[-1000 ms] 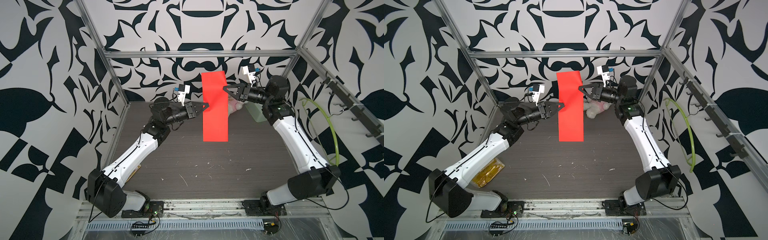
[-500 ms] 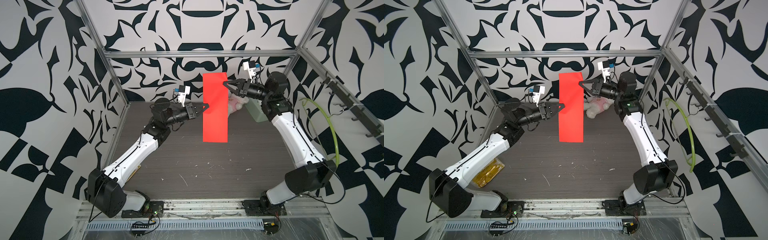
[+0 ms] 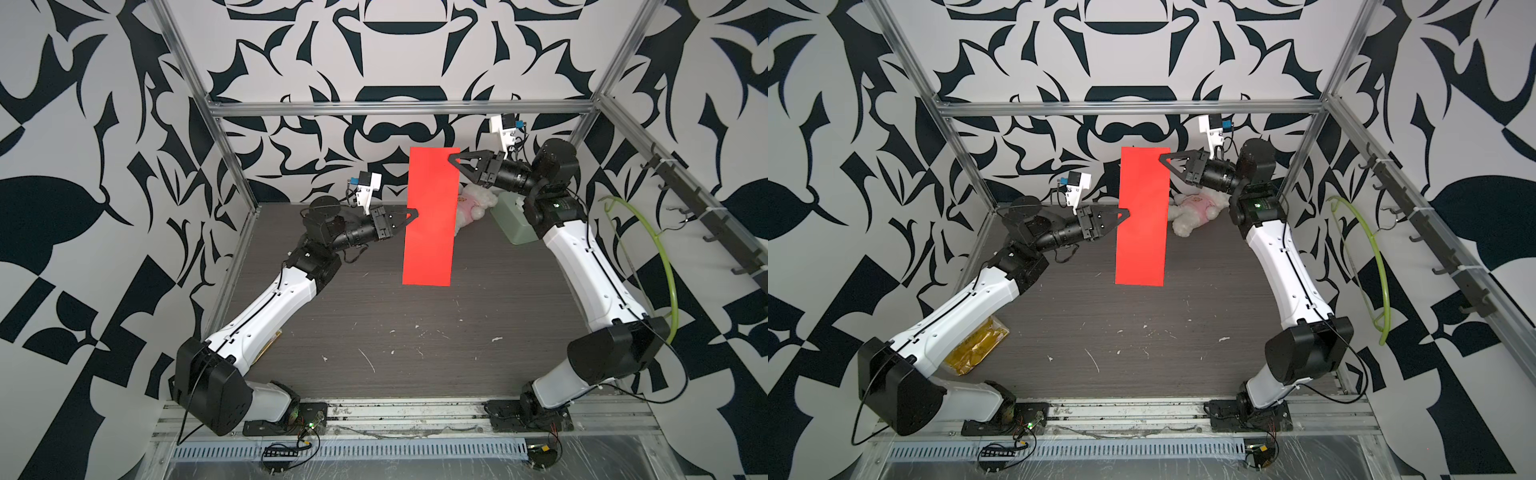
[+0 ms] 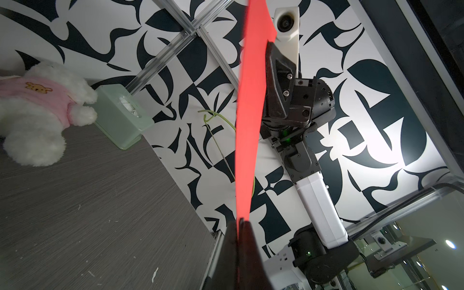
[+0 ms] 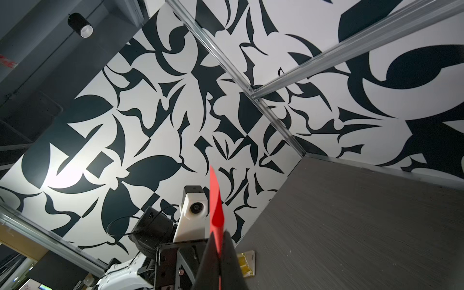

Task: Fold the rectangular paper in half along the long edge
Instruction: Fold the paper.

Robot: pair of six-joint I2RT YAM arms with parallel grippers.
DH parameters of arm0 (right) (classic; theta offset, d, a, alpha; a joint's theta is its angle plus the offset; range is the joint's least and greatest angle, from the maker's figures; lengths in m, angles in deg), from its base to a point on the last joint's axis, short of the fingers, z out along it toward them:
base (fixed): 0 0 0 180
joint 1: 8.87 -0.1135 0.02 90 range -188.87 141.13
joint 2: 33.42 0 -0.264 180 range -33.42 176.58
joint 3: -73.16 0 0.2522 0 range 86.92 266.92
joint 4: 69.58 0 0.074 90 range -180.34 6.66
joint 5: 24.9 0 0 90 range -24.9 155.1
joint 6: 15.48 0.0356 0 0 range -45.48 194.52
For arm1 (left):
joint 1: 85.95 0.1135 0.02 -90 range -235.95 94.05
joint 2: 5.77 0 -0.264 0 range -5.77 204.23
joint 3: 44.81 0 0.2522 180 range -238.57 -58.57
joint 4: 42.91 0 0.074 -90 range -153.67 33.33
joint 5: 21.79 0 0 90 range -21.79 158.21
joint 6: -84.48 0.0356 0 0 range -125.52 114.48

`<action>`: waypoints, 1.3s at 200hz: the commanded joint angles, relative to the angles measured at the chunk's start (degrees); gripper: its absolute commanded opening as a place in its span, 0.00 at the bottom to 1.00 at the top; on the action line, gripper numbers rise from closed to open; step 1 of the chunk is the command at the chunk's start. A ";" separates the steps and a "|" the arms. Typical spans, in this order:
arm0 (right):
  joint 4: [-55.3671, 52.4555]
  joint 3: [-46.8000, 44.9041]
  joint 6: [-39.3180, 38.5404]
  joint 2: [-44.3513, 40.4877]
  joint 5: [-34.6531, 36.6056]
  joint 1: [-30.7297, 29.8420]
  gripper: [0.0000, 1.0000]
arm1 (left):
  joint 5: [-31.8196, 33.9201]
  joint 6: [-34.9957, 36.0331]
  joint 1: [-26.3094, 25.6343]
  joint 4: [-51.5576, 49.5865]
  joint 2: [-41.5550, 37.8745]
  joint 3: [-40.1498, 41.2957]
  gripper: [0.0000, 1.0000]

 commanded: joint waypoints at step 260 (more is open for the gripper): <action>-29.70 -9.45 -27.78 -14.64 51.17 0.72 0.55 | -0.46 1.99 -0.21 -7.50 3.75 11.63 0.00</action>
